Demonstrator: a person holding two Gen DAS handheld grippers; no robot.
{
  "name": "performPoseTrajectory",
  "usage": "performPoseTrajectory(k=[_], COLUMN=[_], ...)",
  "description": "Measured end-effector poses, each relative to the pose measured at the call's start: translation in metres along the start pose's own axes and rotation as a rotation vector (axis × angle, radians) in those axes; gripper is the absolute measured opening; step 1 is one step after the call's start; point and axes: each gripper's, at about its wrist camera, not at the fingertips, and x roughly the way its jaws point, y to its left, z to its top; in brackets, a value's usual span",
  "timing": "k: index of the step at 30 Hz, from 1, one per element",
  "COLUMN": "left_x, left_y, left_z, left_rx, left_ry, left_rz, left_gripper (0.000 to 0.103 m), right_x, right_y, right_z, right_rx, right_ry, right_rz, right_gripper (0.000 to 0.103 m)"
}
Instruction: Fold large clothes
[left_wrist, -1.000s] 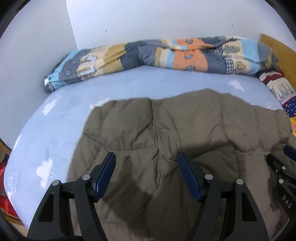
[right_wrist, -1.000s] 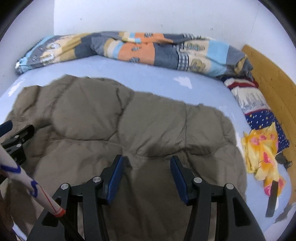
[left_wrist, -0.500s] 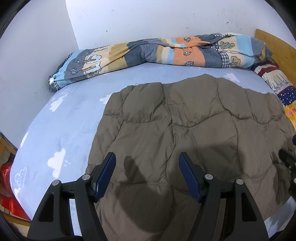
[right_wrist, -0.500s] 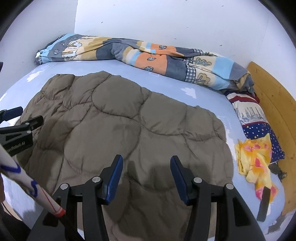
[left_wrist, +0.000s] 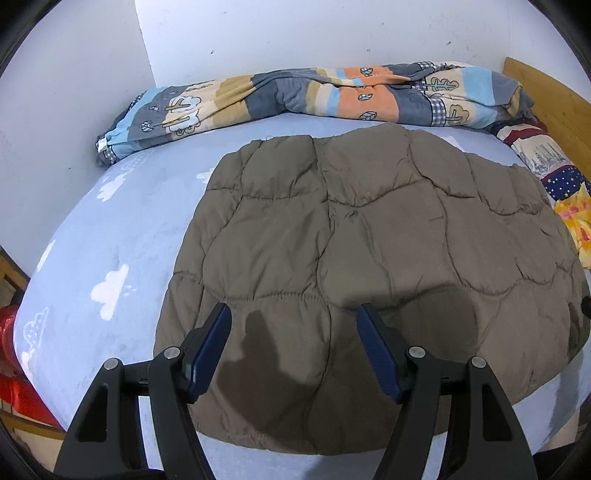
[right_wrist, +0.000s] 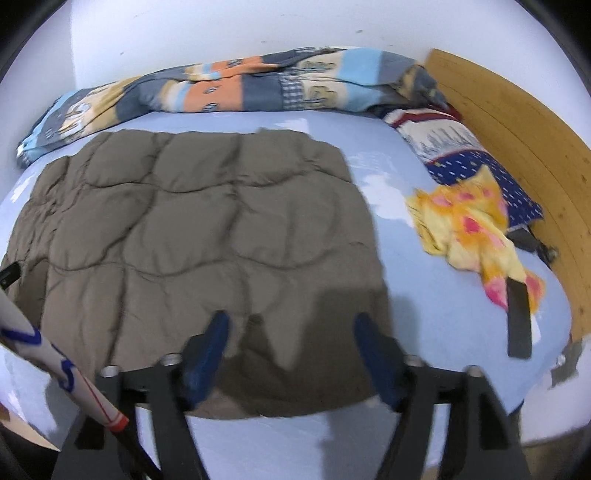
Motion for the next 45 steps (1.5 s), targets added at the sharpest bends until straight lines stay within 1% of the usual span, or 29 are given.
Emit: performPoseTrajectory(k=[3, 4, 5, 6, 7, 8, 10, 12, 16, 18, 20, 21, 24, 26, 31, 36, 45], left_x=[0.003, 0.003, 0.003, 0.003, 0.003, 0.003, 0.003, 0.004, 0.004, 0.003, 0.004, 0.003, 0.004, 0.009, 0.017, 0.029, 0.042], left_y=[-0.001, -0.002, -0.002, -0.002, -0.003, -0.002, -0.003, -0.003, 0.002, 0.002, 0.007, 0.009, 0.015, 0.018, 0.016, 0.015, 0.013], left_z=[-0.001, -0.001, -0.001, 0.000, 0.000, 0.000, 0.000, 0.001, 0.000, -0.001, -0.002, -0.003, -0.011, -0.017, -0.021, -0.024, -0.027], left_rx=[-0.005, -0.007, -0.006, -0.003, 0.000, 0.002, -0.004, -0.013, -0.014, -0.018, -0.027, -0.035, -0.059, -0.069, -0.062, -0.061, -0.052], left_ry=[0.011, 0.012, 0.011, 0.008, 0.006, 0.005, 0.010, 0.017, 0.021, 0.024, 0.034, 0.038, 0.062, 0.088, 0.099, 0.128, 0.149], left_rz=[0.006, 0.007, 0.006, 0.009, 0.011, 0.012, 0.010, 0.006, 0.003, 0.006, -0.001, -0.003, -0.013, -0.015, -0.006, -0.010, -0.005], left_gripper=[0.070, 0.070, 0.070, 0.070, 0.070, 0.070, 0.070, 0.070, 0.070, 0.070, 0.070, 0.070, 0.070, 0.070, 0.071, 0.072, 0.074], right_x=[-0.002, -0.002, -0.002, -0.001, 0.001, 0.001, 0.001, -0.002, 0.003, 0.005, 0.004, 0.003, 0.000, 0.003, 0.020, 0.041, 0.056], right_y=[-0.005, -0.005, -0.005, -0.004, -0.003, -0.003, 0.001, 0.004, 0.004, 0.002, -0.001, -0.001, -0.001, -0.001, -0.004, -0.003, 0.008], right_z=[-0.002, -0.002, -0.001, -0.001, -0.001, -0.001, -0.001, -0.001, -0.001, 0.000, 0.001, 0.001, 0.001, 0.000, -0.004, -0.009, -0.013], right_rx=[0.001, 0.000, -0.003, -0.009, -0.008, -0.007, -0.020, -0.032, -0.023, -0.013, -0.003, 0.001, -0.009, -0.007, 0.016, 0.031, -0.005], right_ry=[-0.007, -0.011, -0.010, 0.000, 0.009, 0.010, 0.004, -0.007, 0.013, 0.025, 0.023, 0.018, 0.009, 0.023, 0.085, 0.144, 0.168], right_rz=[-0.003, 0.000, 0.001, 0.004, 0.015, 0.026, 0.024, 0.022, 0.009, 0.002, -0.004, -0.005, -0.013, -0.009, 0.019, 0.037, 0.015], right_gripper=[0.078, 0.067, 0.041, 0.028, 0.018, 0.016, 0.008, 0.008, 0.009, 0.020, 0.053, 0.057, 0.057, 0.058, 0.057, 0.057, 0.059])
